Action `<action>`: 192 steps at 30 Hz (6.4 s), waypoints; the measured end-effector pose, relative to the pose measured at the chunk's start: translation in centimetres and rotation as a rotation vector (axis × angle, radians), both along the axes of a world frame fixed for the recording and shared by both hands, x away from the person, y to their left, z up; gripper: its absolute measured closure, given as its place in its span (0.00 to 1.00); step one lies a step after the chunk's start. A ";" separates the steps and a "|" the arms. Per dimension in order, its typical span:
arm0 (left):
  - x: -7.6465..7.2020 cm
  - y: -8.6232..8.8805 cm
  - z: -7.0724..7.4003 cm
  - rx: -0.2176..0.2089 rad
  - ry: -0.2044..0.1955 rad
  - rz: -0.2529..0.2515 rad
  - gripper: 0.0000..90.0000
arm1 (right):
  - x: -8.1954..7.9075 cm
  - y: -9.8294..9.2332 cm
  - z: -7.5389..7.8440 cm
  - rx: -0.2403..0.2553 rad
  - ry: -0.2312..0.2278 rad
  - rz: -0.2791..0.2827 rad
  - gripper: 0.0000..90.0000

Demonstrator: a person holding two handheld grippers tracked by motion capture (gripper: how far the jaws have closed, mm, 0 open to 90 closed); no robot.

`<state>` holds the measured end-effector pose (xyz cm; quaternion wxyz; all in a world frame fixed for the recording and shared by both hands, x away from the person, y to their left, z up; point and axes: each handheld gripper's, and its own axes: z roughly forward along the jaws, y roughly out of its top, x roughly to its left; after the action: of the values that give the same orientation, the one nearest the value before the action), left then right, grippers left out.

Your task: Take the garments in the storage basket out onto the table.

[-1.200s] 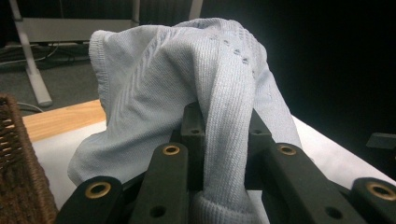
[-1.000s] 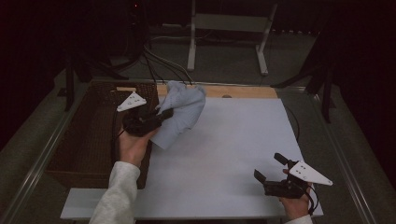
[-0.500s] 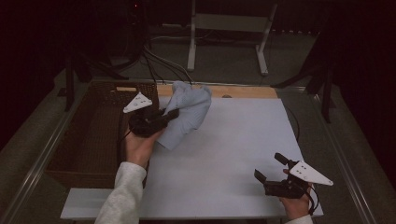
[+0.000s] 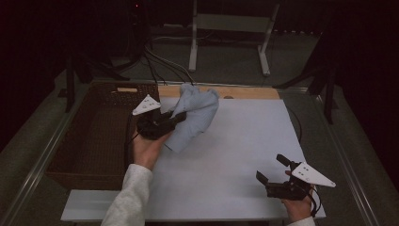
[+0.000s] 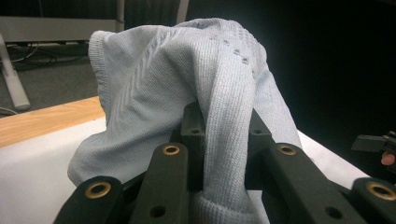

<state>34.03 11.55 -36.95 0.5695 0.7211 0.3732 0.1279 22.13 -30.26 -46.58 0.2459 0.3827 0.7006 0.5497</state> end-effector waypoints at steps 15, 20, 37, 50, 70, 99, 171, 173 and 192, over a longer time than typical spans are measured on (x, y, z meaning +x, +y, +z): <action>0.0 -1.8 -0.9 0.009 0.012 -0.019 0.86 | 0.0 0.0 0.0 -0.002 -0.001 0.000 0.00; 0.0 -2.2 -1.2 0.011 0.016 -0.020 0.86 | 0.0 0.0 0.0 -0.001 0.000 0.000 0.00; 0.0 -3.7 -2.3 0.033 0.022 -0.027 0.86 | 0.1 -0.1 0.0 -0.001 0.000 0.000 0.00; 0.1 -4.8 -3.7 0.034 0.046 -0.021 0.86 | 0.1 -0.2 0.0 -0.001 -0.002 -0.004 0.00; 0.1 -6.0 -5.6 0.058 0.065 -0.020 0.85 | 0.1 -0.2 0.0 -0.002 -0.003 -0.006 0.00; 0.3 -7.8 -7.7 0.096 0.098 -0.026 0.84 | 0.1 -0.2 0.0 -0.004 -0.001 -0.005 0.00; -1.0 -11.1 -10.1 0.050 0.162 -0.159 0.57 | 0.1 -0.2 0.0 -0.002 -0.002 -0.007 0.00; -1.0 -11.1 -10.1 0.050 0.159 -0.159 0.56 | 0.1 -0.2 0.0 -0.002 -0.003 -0.007 0.00; -0.7 -10.5 -9.6 0.056 0.161 -0.073 0.03 | 0.1 -0.3 0.0 0.000 0.000 -0.009 0.00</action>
<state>33.28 1.07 -46.57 0.5214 0.7578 0.3877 0.0590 22.27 -30.52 -46.57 0.2482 0.3857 0.6991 0.5485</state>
